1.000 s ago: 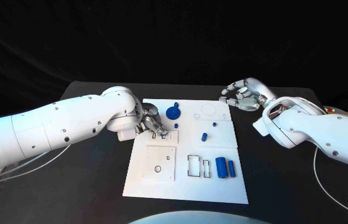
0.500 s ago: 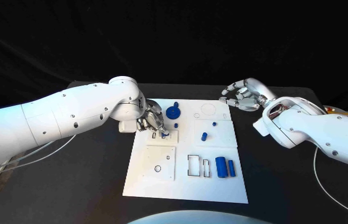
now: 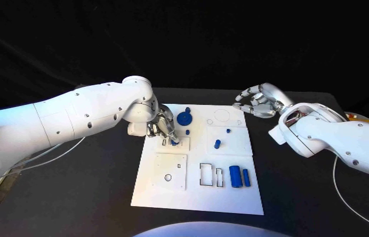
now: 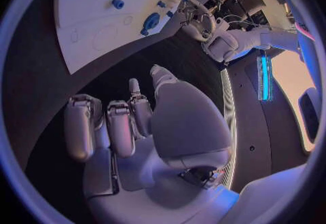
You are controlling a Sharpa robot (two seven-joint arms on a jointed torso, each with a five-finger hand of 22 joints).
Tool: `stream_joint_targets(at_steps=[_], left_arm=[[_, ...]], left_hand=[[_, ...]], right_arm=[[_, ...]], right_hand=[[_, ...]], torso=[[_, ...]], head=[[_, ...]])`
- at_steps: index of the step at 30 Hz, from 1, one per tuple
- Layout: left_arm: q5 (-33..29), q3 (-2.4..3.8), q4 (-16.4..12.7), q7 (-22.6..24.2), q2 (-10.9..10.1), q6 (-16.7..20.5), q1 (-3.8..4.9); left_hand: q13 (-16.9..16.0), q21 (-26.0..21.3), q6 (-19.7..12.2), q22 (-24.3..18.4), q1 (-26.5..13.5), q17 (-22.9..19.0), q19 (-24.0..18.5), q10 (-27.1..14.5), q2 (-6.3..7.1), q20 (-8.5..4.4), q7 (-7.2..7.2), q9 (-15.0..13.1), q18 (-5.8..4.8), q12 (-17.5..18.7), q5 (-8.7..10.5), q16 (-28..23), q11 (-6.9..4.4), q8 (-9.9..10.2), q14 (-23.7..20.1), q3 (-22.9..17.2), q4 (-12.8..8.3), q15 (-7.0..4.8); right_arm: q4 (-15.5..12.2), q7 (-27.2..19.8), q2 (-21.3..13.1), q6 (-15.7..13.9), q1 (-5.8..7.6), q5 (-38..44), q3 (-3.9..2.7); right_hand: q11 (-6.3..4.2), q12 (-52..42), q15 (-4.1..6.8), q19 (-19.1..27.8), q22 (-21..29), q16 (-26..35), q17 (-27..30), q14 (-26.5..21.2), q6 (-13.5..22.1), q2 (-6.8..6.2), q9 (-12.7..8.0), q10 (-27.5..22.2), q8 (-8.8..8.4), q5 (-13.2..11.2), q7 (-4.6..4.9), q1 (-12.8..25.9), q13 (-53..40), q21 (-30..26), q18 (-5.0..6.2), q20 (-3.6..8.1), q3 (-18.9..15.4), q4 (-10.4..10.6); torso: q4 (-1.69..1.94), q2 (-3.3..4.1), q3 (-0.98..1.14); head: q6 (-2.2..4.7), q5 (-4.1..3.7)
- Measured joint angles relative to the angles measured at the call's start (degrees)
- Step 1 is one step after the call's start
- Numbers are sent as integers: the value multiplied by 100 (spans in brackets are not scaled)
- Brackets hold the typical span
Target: Assemble the parts on the task board
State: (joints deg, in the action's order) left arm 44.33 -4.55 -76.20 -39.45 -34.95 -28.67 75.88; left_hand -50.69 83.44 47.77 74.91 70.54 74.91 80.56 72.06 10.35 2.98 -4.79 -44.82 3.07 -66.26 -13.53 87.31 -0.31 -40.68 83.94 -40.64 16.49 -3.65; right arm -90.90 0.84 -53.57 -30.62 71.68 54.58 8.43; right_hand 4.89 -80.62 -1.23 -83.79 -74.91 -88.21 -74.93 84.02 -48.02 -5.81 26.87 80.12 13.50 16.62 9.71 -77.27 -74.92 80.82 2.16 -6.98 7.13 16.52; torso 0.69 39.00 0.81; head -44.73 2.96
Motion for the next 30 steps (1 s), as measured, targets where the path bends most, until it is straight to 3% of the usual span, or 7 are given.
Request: stream_joint_targets(at_steps=[6,17,19,27,30], left_arm=[[18,-32,197,-22,142,-293,24],[65,-105,468,-41,380,-684,47],[84,-111,485,-42,393,-706,47],[182,-127,507,-47,438,-698,50],[222,-154,514,-48,466,-687,50]], left_hand=[[-12,26,82,0,-167,0,0,36,100,0,61,-36,0,-8,-45,0,0,0,0,0,0,0],[-18,26,91,0,-235,0,21,36,109,-22,68,-70,0,-8,-46,0,1,0,0,0,0,0],[-11,26,92,0,-332,0,22,37,127,-22,69,-93,0,-8,-46,0,0,7,0,-249,-249,-1],[10,66,135,0,-544,0,64,79,112,-64,109,-297,0,-8,-350,0,-41,-23,0,-250,-253,0],[9,75,166,0,-684,0,74,98,119,-74,139,-396,0,-8,-570,0,-60,-24,13,-216,-287,-14]], right_arm=[[3,3,2,2,-3,-1,0],[5,11,13,5,-6,-2,1],[5,12,13,5,-7,-2,1],[1,16,13,5,-7,-2,1],[0,17,15,6,-8,-2,1]], right_hand=[[0,0,0,0,0,0,0,0,0,0,0,0,0,0,0,0,0,0,0,0,0,0],[0,0,0,0,-3,0,1,0,0,-1,-1,0,0,0,0,-1,1,0,0,0,0,0],[0,0,0,0,-4,0,1,0,0,0,-1,0,0,0,0,-1,1,0,0,0,0,0],[0,0,0,0,-4,0,1,0,0,-1,-2,0,0,0,0,-1,1,0,0,0,0,0],[0,0,0,0,-3,0,1,0,0,-1,-2,0,0,0,0,-1,1,0,0,0,0,0]], torso=[[-1,-1,0],[-13,10,-1],[-14,12,-1],[-10,14,-1],[-10,14,-3]], head=[[-5,14],[-3,36],[-2,36],[-9,21],[-22,16]])
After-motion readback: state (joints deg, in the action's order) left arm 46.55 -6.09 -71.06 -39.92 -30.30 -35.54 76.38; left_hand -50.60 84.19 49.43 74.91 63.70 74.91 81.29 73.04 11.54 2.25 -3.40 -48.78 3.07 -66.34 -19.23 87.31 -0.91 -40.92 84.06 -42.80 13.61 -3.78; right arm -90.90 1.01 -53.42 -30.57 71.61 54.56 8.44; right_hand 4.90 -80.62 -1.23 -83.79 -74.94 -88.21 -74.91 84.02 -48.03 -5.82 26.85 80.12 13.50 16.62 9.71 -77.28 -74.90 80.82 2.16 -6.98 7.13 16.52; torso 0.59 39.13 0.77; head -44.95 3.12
